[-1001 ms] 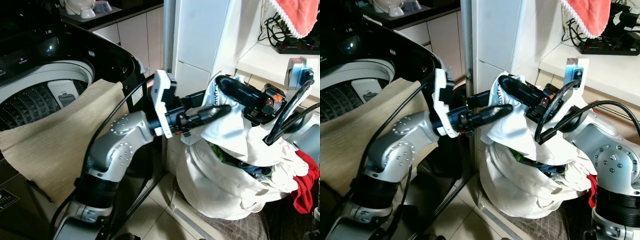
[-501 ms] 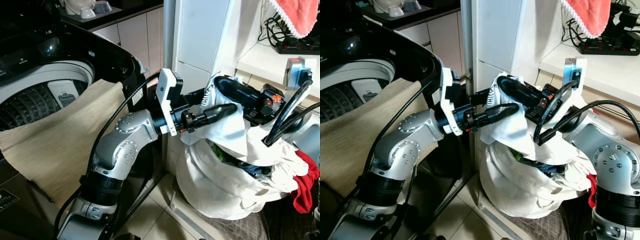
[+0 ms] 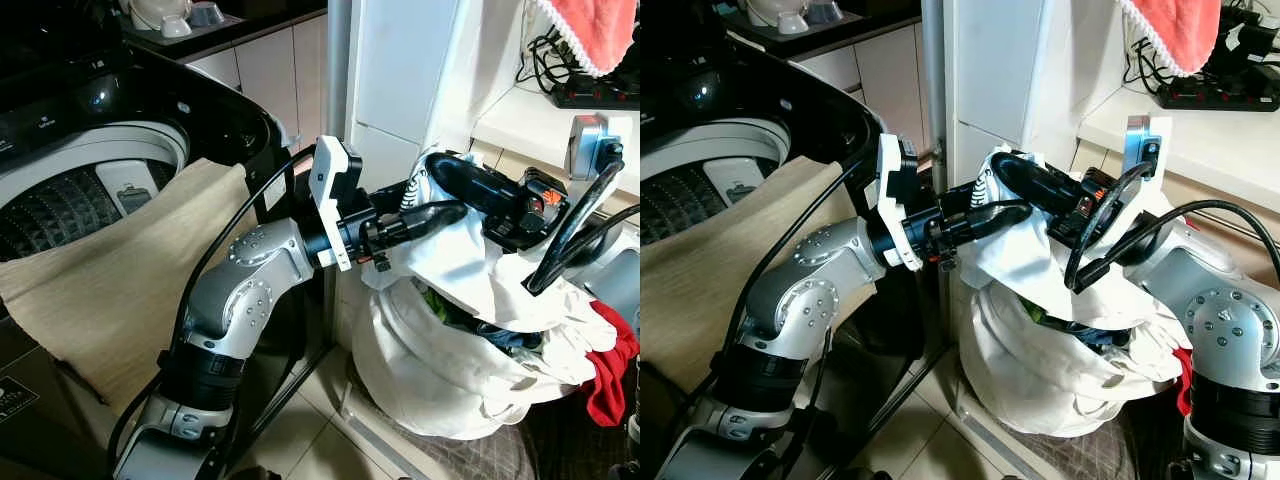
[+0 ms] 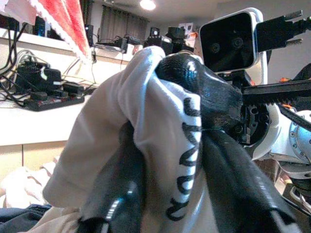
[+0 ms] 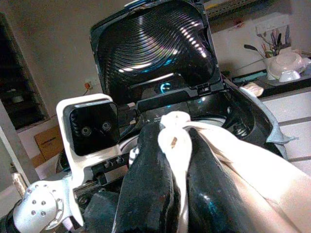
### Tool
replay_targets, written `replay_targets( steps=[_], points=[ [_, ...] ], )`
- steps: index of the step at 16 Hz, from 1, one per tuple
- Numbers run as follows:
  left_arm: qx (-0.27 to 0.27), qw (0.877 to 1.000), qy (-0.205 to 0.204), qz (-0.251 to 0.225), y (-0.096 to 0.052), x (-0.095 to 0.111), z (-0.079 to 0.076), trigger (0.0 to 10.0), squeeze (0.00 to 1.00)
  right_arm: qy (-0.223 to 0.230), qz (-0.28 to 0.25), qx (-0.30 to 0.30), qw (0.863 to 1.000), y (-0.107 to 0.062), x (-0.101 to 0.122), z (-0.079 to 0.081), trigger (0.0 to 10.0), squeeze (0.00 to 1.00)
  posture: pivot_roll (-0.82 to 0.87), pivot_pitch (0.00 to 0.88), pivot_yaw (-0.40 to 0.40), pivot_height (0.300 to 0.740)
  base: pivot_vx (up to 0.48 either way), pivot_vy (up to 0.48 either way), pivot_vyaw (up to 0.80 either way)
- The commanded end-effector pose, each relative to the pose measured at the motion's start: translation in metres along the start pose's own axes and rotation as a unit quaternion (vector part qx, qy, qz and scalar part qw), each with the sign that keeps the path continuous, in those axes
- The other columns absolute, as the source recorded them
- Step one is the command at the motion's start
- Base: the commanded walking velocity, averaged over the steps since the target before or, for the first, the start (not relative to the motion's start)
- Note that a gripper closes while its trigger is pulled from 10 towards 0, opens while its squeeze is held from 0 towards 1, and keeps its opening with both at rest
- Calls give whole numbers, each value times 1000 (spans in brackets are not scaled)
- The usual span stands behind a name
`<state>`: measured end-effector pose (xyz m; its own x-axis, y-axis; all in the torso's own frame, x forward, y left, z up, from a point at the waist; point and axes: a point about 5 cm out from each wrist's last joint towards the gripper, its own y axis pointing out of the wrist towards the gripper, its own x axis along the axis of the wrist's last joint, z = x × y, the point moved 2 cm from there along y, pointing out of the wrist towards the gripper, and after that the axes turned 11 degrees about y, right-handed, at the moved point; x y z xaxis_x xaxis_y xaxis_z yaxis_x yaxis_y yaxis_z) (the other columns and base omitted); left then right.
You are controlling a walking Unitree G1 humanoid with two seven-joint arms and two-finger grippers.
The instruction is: Clothes washing
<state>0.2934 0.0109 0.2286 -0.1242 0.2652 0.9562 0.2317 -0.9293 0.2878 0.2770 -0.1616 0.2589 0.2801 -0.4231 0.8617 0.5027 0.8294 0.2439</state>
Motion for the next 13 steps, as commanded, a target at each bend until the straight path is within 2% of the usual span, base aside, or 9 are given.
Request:
replay_targets(
  steps=[1, 3, 4, 5, 6, 8, 9, 12, 13],
  points=[
    [-10, 1000, 2, -4, 3, 2, -1, 0, 0, -12, 1, 6, 1000, 2, 1, 4, 0, 0, -172, 0, 56, 740, 0, 0, 0],
    [1, 1000, 11, -3, 2, 3, 3, 0, 0, -14, 1, -1, 1000, 2, 1, 3, 314, 0, -170, 0, 56, 740, 0, 0, 0],
    [6, 1000, 12, -4, 2, 3, 4, 0, 0, -15, 1, -6, 1000, 2, 1, 2, 10000, 43, -170, 0, 56, 740, 0, 0, 0],
    [31, 999, 24, -7, 0, 6, 12, 0, 0, 1, -1, 5, 1000, 2, 1, 3, 10000, 1000, -168, 0, 60, 740, 0, 0, 0],
    [43, 999, 31, -8, -1, 8, 16, 0, 0, 1, -3, 9, 1000, 2, 1, 5, 10000, 1000, -168, 0, 60, 740, 0, 0, 0],
    [96, 993, 67, -11, -9, 19, 35, 0, 0, -24, -1, -4, 1000, -2, 0, 6, 10000, 1000, -162, 0, 57, 740, 0, 0, 0],
    [111, 990, 86, -13, -13, 28, 41, 0, 0, -30, 1, -1, 1000, -3, -1, 9, 10000, 0, -159, 0, 57, 740, 0, 0, 0],
    [159, 975, 155, -10, -34, 62, 66, 0, 0, -41, -7, 17, 999, -7, 0, 21, 10000, 0, -155, 0, 57, 740, 0, 0, 0],
    [196, 960, 202, -9, -48, 87, 82, 0, 0, -44, -5, 5, 999, -8, -3, 20, 10000, 0, -147, 0, 64, 740, 0, 0, 0]
  ],
)
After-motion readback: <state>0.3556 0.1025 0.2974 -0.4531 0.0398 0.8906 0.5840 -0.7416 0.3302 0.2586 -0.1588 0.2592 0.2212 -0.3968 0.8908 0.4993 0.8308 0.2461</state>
